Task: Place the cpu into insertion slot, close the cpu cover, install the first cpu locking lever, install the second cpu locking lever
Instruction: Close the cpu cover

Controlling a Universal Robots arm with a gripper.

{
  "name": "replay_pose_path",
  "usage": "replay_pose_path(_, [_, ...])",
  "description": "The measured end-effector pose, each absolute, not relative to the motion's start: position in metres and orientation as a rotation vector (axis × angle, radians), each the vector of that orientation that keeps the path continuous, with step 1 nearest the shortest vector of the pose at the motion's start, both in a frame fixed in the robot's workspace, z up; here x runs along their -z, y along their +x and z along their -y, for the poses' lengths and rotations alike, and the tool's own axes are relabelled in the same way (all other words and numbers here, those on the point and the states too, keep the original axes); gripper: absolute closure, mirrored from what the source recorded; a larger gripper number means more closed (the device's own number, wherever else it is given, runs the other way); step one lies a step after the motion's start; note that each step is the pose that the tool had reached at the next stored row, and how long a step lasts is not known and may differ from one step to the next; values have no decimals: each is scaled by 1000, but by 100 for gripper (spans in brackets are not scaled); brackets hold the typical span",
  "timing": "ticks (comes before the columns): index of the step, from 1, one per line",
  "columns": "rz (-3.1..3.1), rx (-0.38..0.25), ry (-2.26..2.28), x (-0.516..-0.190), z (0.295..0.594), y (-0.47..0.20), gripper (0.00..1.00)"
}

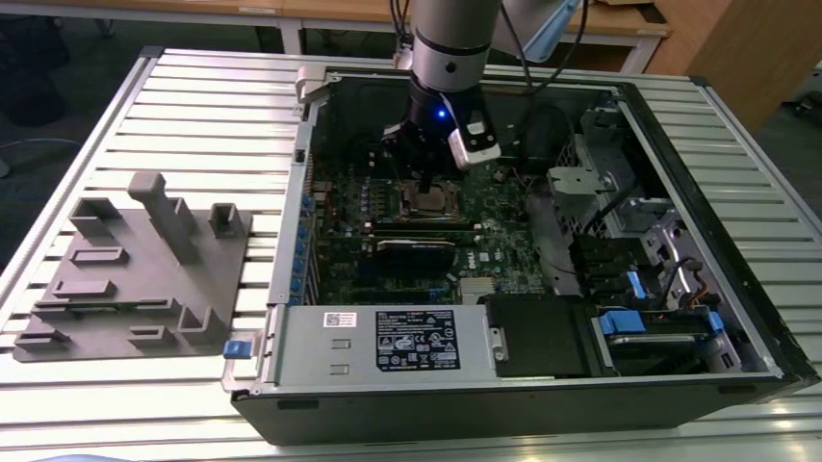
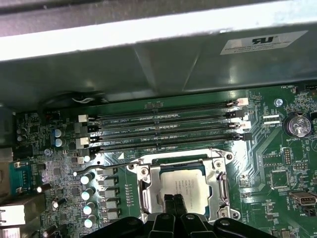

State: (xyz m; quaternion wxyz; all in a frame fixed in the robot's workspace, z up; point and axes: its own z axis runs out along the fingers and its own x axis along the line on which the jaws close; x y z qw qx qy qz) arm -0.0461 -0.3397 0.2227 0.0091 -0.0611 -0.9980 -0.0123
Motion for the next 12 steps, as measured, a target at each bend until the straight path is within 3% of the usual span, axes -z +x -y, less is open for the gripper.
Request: replay_pose_path(12, [3117,38,-191,-225,340,-46,89])
